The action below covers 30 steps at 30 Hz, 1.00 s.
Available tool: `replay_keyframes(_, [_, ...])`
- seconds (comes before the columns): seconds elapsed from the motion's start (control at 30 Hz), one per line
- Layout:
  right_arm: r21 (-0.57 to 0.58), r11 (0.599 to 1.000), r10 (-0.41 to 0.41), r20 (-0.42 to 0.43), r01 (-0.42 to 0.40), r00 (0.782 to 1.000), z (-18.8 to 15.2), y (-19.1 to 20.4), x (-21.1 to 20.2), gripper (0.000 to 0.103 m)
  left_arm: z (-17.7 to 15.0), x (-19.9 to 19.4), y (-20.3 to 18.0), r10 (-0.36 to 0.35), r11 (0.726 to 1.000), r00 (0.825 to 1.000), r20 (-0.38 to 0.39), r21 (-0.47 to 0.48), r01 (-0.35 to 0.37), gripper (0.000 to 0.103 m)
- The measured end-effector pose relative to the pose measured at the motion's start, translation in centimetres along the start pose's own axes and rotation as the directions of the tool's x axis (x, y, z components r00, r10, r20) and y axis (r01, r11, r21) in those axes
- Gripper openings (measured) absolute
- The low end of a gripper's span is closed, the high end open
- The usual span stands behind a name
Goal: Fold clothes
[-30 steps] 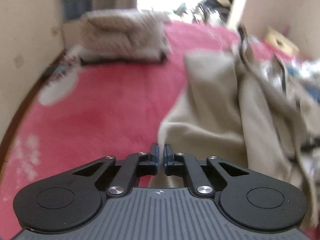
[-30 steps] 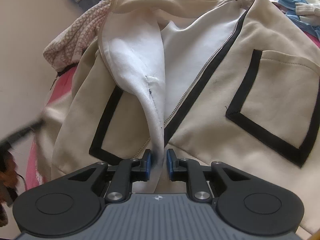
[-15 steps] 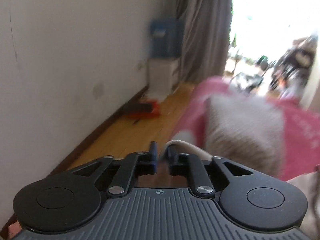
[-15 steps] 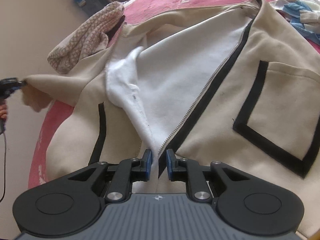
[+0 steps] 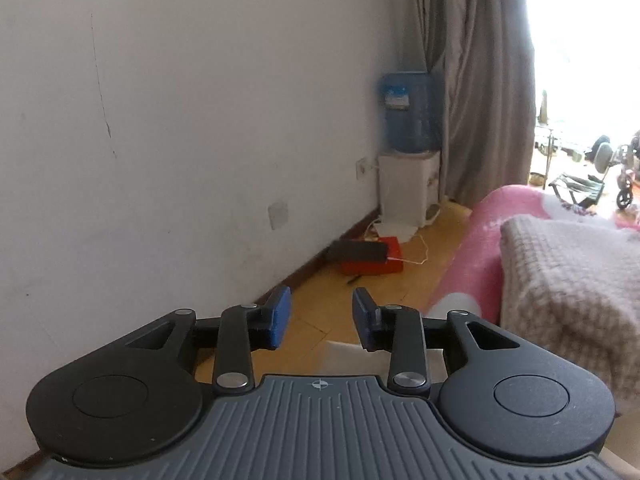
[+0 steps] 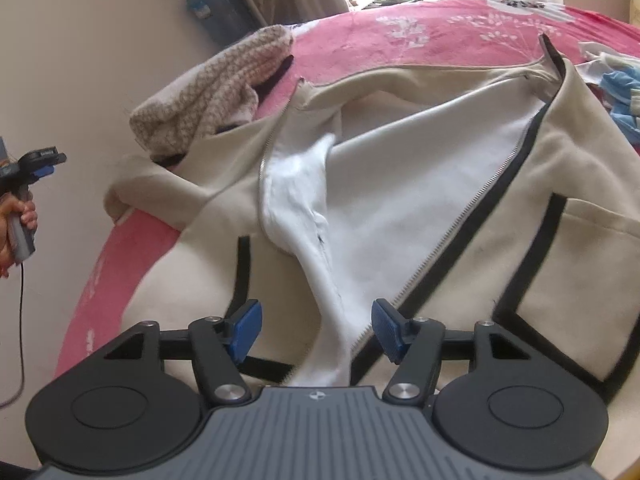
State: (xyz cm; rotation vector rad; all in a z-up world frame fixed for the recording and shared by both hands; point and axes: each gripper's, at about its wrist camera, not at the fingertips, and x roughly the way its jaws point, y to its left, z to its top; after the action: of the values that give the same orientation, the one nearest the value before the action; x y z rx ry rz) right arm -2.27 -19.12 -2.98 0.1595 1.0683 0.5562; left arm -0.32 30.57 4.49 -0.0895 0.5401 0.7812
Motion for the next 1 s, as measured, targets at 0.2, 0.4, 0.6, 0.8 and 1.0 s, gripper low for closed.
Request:
replay_keyframes(0.2, [-0.063,0.998,-0.013,-0.018,0.012,1.0,-0.3,1.4,0.7,0.064,-3.8,-6.0,-4.7,-0.398,0.901,0.888,-0.229,0.083,0.425,0.041])
replay_keyframes(0.4, [-0.3,0.942,-0.119,0.113,0.148,0.986,1.3,5.4,3.3,0.063,-12.9,-11.4,-10.4,-0.603,0.697,0.616,-0.508,0.041,0.716,0.041])
replay_keyframes(0.6, [-0.452,0.862,-0.147,0.213,0.231,0.966,5.0,9.7,8.8,0.064,-16.7,-14.2,-11.5,-0.612,0.653,0.532,-0.585,0.005,0.757,0.041])
replay_keyframes(0.8, [-0.507,0.813,-0.235,0.166,0.287,0.958,6.9,10.3,14.6,0.026,-17.0,-14.5,-10.7,-0.604,0.687,0.548,-0.579,-0.031,0.726,0.041])
replay_keyframes(1.0, [0.02,1.0,0.005,0.312,-0.012,0.95,9.8,0.9,6.8,0.013,-17.4,-14.3,-11.2,-0.621,0.667,0.534,-0.573,-0.029,0.745,0.041])
